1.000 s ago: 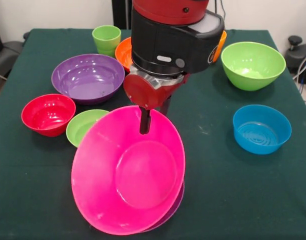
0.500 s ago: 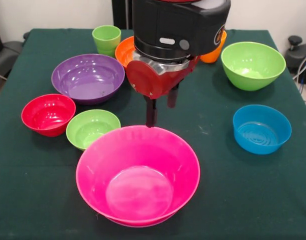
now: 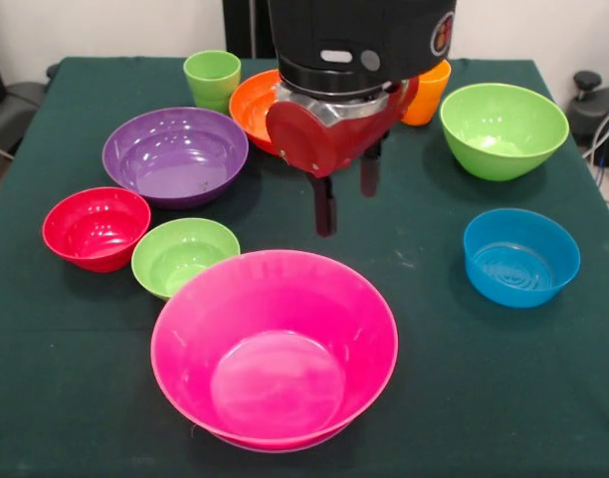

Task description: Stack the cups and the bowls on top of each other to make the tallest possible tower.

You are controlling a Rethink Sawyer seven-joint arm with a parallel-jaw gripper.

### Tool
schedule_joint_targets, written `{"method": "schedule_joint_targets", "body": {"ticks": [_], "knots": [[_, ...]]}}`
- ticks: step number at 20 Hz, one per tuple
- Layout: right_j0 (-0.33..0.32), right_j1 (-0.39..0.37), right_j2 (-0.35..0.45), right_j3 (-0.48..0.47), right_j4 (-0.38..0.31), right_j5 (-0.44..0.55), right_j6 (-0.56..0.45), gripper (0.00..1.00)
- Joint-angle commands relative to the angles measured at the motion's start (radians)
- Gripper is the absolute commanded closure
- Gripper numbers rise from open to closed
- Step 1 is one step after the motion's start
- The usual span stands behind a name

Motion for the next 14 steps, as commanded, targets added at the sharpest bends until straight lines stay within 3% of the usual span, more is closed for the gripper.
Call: {"method": "schedule_joint_targets", "body": {"ticks": [1,3,6,14], "knots": [[-0.051,-0.052,0.103,0.191,-0.189,-0.038,-0.407,0.0],[-0.063,-0.043,0.093,0.19,-0.252,-0.071,-0.47,0.0],[-0.102,-0.058,0.131,0.234,-0.288,-0.12,-0.532,0.0],[-0.061,-0.066,0.114,0.284,-0.276,-0.161,-0.39,0.0]]}}
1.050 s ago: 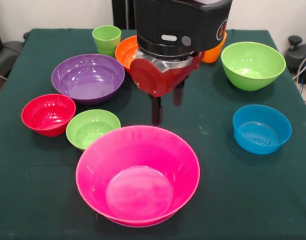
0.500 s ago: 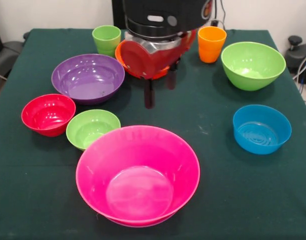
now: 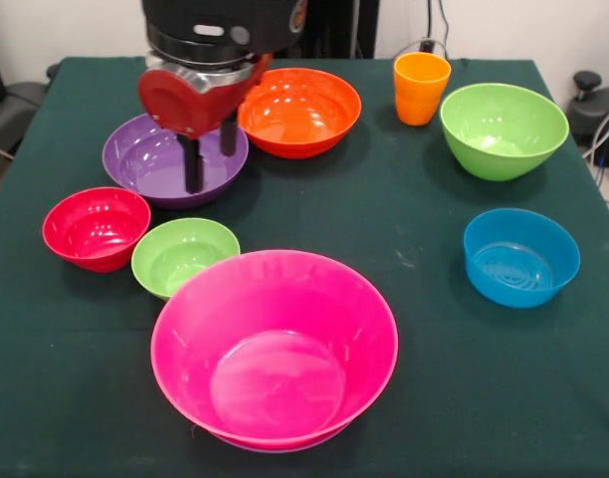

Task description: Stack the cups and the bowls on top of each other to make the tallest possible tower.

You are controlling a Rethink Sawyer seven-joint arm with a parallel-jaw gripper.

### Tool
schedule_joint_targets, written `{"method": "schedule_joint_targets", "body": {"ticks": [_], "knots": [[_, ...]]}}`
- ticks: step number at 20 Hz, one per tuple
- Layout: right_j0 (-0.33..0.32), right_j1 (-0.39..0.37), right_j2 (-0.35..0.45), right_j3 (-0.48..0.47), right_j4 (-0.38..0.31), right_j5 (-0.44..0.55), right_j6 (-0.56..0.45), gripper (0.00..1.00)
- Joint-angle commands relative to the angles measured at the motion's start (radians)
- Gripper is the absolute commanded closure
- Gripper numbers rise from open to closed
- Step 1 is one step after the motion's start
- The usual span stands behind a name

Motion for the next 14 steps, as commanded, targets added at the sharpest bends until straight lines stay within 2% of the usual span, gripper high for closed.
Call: {"method": "schedule_joint_targets", "body": {"ticks": [1,4,7,11,14], "knots": [[0.02,0.005,0.122,0.155,-0.073,-0.099,-0.146,0.0],[0.027,-0.001,0.131,0.165,-0.102,-0.14,-0.197,0.0],[0.009,-0.026,0.162,0.206,-0.144,-0.19,-0.297,0.0],[0.033,-0.057,0.123,0.244,-0.198,-0.158,-0.291,0.0],[0.024,-0.049,0.136,0.275,-0.236,-0.213,-0.3,0.0]]}}
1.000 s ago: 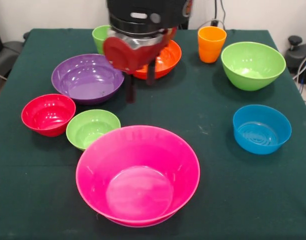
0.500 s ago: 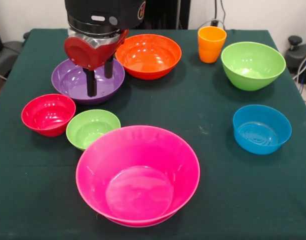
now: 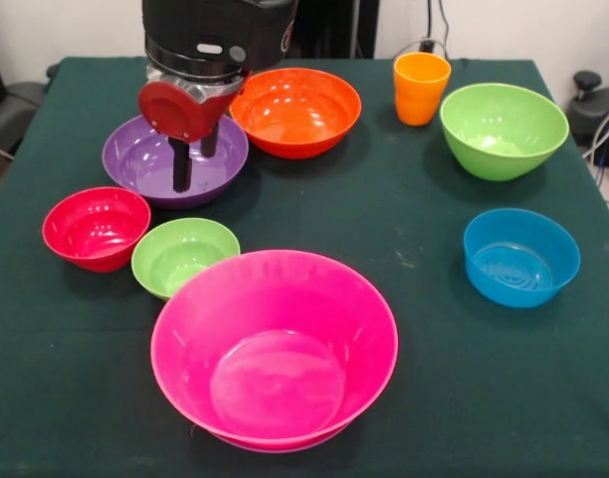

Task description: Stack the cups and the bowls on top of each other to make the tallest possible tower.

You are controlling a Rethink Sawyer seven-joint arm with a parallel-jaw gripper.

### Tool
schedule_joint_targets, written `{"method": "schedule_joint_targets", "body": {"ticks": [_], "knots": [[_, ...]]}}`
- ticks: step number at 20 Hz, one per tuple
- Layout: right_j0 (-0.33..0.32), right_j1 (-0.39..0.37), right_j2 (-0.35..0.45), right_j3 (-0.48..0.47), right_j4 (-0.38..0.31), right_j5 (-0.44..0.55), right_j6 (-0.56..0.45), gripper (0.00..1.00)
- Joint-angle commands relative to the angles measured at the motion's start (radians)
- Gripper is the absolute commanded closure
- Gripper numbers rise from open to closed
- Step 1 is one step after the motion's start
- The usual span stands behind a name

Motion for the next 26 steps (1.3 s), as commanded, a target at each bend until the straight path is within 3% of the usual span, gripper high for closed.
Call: {"method": "schedule_joint_targets", "body": {"ticks": [1,6,9,11,12,14,15,19,21,26], "knots": [[0.02,-0.016,0.123,0.157,-0.154,-0.095,-0.266,0.0],[-0.031,-0.011,0.195,0.205,-0.226,-0.205,-0.313,0.0],[-0.174,-0.044,0.361,0.31,-0.196,-0.233,-0.423,0.0],[-0.223,-0.04,0.416,0.331,-0.182,-0.188,-0.435,0.0],[-0.209,-0.044,0.397,0.332,-0.205,-0.209,-0.405,0.0],[-0.101,-0.026,0.263,0.281,-0.252,-0.228,-0.246,0.0],[-0.074,-0.023,0.231,0.272,-0.268,-0.229,-0.214,0.0],[-0.062,-0.049,0.233,0.304,-0.264,-0.198,-0.214,0.0],[-0.08,-0.048,0.247,0.311,-0.313,-0.281,-0.258,0.0],[-0.018,-0.002,0.096,0.204,-0.491,-0.396,-0.234,0.0]]}}
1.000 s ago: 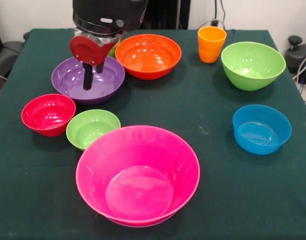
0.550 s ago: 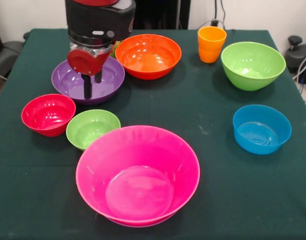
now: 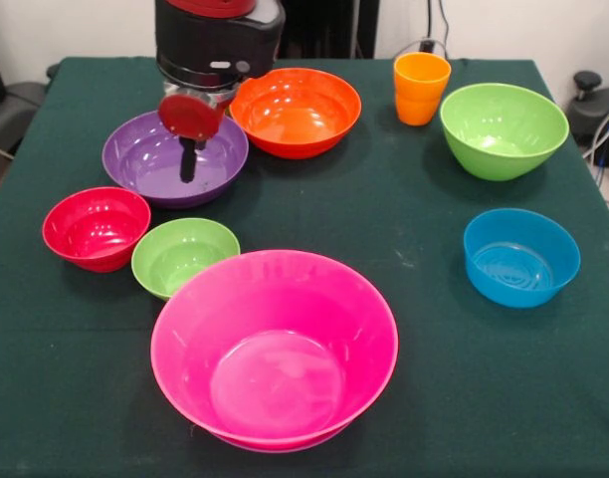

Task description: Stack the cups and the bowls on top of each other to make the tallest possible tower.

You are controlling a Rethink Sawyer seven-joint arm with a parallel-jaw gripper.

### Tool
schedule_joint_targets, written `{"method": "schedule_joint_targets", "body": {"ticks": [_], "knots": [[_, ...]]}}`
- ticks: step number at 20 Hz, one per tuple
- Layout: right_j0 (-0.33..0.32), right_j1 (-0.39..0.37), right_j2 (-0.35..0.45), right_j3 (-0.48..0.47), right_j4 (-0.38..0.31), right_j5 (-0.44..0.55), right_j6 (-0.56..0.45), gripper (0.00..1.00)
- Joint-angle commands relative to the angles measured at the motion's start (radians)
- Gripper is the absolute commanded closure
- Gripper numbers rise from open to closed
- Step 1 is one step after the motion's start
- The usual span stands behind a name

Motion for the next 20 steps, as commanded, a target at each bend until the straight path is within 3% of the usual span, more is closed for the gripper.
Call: {"method": "schedule_joint_targets", "body": {"ticks": [1,5,8,12,15,17,20], "knots": [[0.08,0.061,-0.058,-0.04,-0.252,-0.162,-0.145,0.0],[-0.021,0.054,0.051,0.002,-0.212,-0.123,-0.177,0.0],[-0.015,0.062,0.052,0.027,-0.151,-0.112,-0.065,0.0],[-0.045,0.029,0.113,0.102,-0.064,-0.073,-0.022,0.0],[-0.057,0.019,0.143,0.114,-0.06,-0.059,-0.07,0.0],[-0.034,0.03,0.122,0.094,-0.083,-0.075,-0.079,0.0],[-0.115,0.004,0.231,0.137,-0.107,-0.064,-0.228,0.0]]}}
